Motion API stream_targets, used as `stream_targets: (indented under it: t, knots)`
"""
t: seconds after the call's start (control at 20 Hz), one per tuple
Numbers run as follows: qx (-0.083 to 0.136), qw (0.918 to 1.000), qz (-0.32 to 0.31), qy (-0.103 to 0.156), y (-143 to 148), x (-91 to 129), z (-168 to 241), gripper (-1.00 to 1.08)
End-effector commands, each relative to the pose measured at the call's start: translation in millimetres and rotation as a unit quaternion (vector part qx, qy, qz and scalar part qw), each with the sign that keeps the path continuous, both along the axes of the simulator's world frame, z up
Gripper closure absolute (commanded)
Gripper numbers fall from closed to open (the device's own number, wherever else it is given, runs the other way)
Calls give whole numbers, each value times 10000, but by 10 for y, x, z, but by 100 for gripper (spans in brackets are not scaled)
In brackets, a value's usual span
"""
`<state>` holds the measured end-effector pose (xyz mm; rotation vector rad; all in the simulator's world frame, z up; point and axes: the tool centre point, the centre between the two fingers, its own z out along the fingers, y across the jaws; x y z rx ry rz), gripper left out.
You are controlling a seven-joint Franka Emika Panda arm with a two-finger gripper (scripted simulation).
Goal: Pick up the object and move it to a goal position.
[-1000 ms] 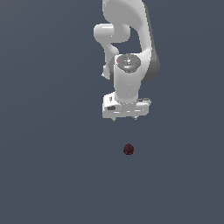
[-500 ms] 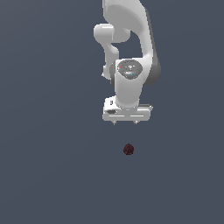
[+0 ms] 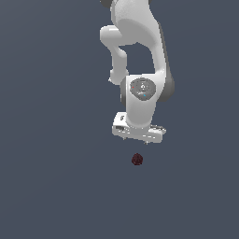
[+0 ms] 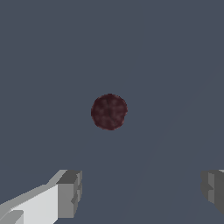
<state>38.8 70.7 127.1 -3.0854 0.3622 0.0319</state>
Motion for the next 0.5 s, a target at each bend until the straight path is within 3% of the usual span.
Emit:
stream_targets:
  t: [0.0, 0.45]
  knots:
    - [-29, 9995, -311, -1, 26, 95, -78, -92]
    - [-133, 9920, -1254, -22, 116, 365, -337, -92]
